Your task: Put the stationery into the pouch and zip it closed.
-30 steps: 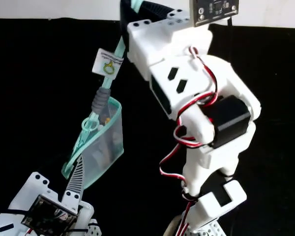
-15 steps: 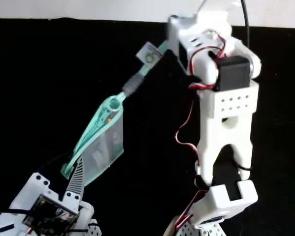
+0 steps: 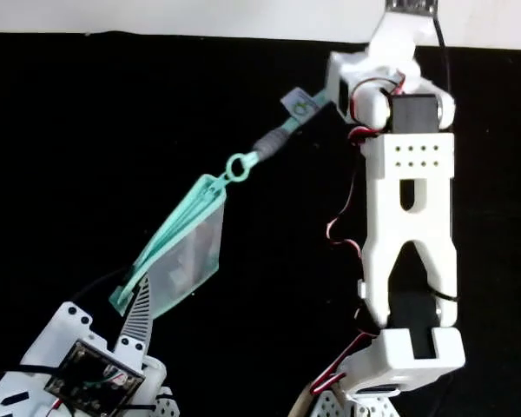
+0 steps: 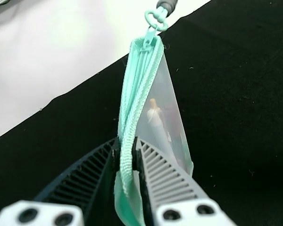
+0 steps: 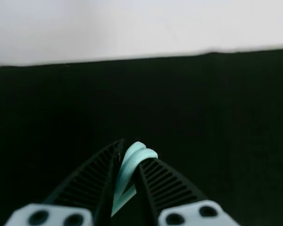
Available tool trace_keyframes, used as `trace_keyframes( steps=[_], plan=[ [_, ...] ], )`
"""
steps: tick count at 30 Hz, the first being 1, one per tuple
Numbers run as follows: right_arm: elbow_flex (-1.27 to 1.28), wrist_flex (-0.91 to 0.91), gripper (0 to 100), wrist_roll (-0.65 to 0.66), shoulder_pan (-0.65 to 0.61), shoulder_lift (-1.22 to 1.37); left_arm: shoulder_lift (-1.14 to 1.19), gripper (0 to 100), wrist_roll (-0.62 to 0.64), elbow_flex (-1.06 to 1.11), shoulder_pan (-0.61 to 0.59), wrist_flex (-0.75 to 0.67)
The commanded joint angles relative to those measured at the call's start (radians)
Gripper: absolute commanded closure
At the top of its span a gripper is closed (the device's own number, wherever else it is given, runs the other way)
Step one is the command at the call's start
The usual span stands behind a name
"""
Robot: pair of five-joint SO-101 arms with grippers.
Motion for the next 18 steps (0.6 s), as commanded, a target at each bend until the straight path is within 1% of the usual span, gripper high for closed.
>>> trace_keyframes(
  steps=[1,4,7,12,15,18],
  plan=[
    [0.153,-0.136,99.2,0.003,0.145,-0.002,0.002,99,-0.005,0.005,-0.019,0.017],
    [0.282,-0.219,99.2,0.003,0.177,-0.004,0.002,99,-0.005,0.005,-0.019,0.017],
    [0.387,-0.252,99.2,0.003,0.183,-0.004,0.002,99,-0.005,0.005,-0.019,0.017],
    [0.509,-0.259,99.2,-0.003,0.179,-0.005,0.002,99,-0.005,0.005,-0.019,0.015],
    [0.545,-0.254,99.2,-0.005,0.173,-0.013,0.002,99,-0.005,0.005,-0.019,0.015],
    [0.549,-0.24,99.2,-0.005,0.137,-0.013,0.002,99,-0.005,0.005,-0.019,0.015]
  ],
)
